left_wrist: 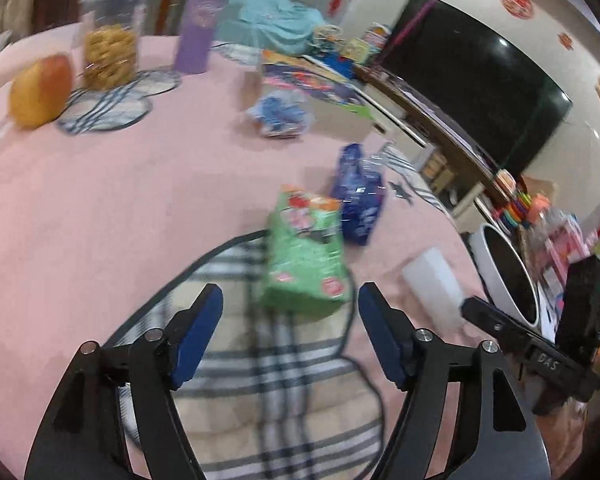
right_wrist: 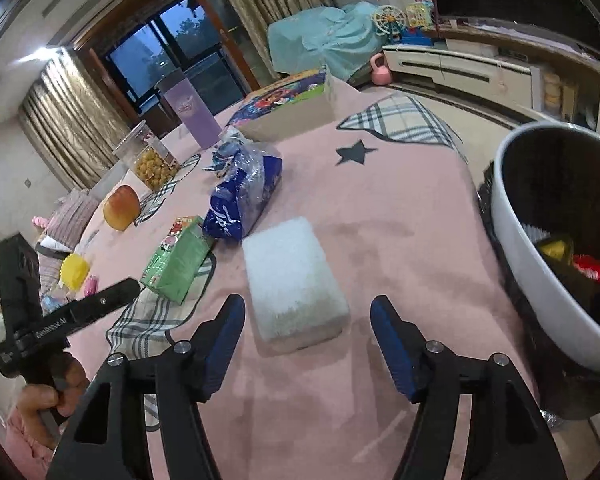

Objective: Collect trash
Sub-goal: 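Grasp the green milk carton with the left tool while the right tool grasps the white foam block, then carry the milk carton and foam block over the bin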

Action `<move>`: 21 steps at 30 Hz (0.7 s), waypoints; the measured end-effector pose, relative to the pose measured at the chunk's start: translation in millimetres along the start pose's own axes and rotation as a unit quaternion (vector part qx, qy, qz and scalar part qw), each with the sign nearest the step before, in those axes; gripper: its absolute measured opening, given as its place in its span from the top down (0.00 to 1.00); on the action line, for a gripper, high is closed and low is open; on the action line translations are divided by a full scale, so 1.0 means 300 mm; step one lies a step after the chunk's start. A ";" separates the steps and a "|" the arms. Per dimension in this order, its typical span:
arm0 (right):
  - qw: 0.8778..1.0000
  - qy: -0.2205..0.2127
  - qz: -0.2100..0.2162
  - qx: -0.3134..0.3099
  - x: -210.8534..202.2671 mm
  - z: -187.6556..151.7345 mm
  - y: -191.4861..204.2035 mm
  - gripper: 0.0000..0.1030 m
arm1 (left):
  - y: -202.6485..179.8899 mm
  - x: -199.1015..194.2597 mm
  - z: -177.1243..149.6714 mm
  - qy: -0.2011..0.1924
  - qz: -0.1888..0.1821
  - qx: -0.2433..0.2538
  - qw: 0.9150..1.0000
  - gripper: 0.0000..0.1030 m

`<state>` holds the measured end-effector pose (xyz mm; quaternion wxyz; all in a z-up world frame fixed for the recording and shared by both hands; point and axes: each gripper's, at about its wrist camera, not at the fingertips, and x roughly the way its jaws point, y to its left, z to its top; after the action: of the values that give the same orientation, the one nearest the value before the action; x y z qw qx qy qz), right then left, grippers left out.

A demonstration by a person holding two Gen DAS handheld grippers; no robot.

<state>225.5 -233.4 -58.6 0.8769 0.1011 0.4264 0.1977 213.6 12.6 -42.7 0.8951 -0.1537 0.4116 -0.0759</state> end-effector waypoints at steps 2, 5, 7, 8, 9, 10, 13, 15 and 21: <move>1.000 -0.003 -0.003 -0.012 0.005 0.009 0.016 0.35 | -0.039 0.032 0.011 0.005 0.013 0.022 1.000 0.26; 0.999 -0.004 -0.015 -0.033 0.021 0.020 0.037 0.35 | -0.065 0.071 0.016 0.013 0.031 0.044 0.998 0.26; 0.999 0.003 -0.024 -0.041 0.043 0.027 0.045 0.35 | -0.073 0.098 0.015 0.013 0.062 0.065 0.996 0.27; 0.999 0.006 -0.026 -0.042 0.051 0.028 0.047 0.35 | -0.069 0.108 0.014 0.014 0.067 0.069 0.995 0.35; 0.999 0.012 -0.028 -0.042 0.066 0.029 0.050 0.36 | -0.060 0.118 0.014 0.016 0.063 0.069 0.996 0.42; 0.998 0.017 -0.031 -0.044 0.076 0.027 0.051 0.36 | -0.050 0.131 0.014 0.024 0.055 0.066 0.996 0.51; 0.998 0.029 -0.045 -0.044 0.104 0.015 0.056 0.41 | -0.036 0.128 0.006 0.021 0.046 0.066 0.997 0.51; 0.997 0.034 -0.051 -0.040 0.112 0.004 0.057 0.48 | -0.044 0.111 -0.006 0.019 0.043 0.070 0.996 0.51; 0.999 0.014 -0.047 -0.018 0.042 -0.018 0.059 0.50 | -0.087 0.056 -0.055 0.019 0.029 0.077 0.996 0.51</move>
<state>223.8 -211.9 -64.8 0.8807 0.0624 0.4394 0.1653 211.8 -20.0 -56.0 0.8983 -0.0705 0.4256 -0.0841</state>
